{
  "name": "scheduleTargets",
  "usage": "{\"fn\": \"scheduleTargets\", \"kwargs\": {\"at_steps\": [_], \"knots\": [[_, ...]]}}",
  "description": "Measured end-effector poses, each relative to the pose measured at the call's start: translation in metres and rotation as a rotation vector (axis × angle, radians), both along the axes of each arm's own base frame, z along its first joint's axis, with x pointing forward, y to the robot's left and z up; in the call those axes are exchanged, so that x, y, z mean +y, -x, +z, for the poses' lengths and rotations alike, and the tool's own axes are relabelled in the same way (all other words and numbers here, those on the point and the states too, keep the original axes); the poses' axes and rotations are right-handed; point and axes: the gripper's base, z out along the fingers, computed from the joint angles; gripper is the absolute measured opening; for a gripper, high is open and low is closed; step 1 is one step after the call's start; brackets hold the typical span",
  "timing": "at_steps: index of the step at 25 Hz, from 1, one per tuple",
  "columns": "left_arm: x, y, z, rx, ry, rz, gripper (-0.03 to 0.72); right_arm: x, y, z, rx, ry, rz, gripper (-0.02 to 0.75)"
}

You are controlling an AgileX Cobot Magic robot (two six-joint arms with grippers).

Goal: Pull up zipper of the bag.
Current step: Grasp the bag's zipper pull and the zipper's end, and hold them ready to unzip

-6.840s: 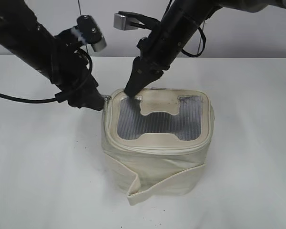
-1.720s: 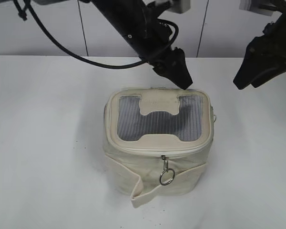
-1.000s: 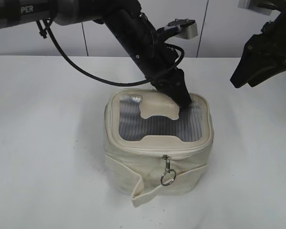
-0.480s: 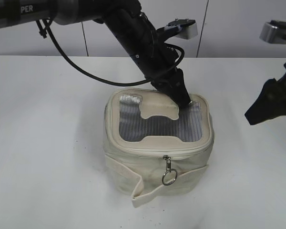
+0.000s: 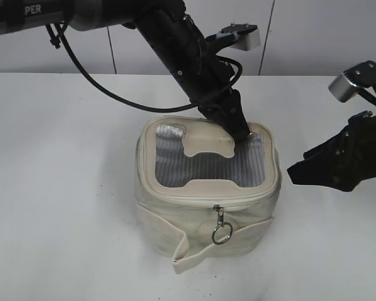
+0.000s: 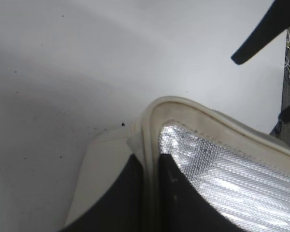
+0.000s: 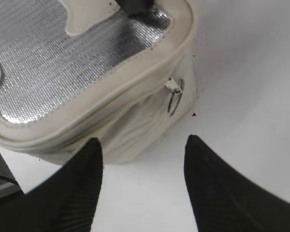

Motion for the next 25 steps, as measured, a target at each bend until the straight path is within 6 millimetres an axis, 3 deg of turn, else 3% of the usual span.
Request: {"fn": "scheduleTargets", "kwargs": {"at_steps": [5, 12, 18, 21, 25], "knots": [[0.0, 0.0, 0.0, 0.001, 0.001, 0.0, 0.057, 0.002, -0.001, -0.007, -0.021, -0.004, 0.04, 0.428], [0.0, 0.0, 0.0, 0.002, 0.001, 0.0, 0.057, 0.005, -0.015, -0.035, 0.002, -0.02, 0.052, 0.428], [0.0, 0.0, 0.0, 0.002, 0.001, 0.0, 0.055, 0.007, -0.038, -0.051, 0.021, -0.022, 0.052, 0.407], [0.0, 0.0, 0.0, 0.003, 0.001, 0.0, 0.055, 0.01, -0.047, -0.056, 0.04, -0.049, 0.069, 0.316], [0.0, 0.0, 0.0, 0.001, 0.001, 0.0, 0.055, 0.014, -0.048, -0.055, 0.059, -0.09, 0.1, 0.054]]}}
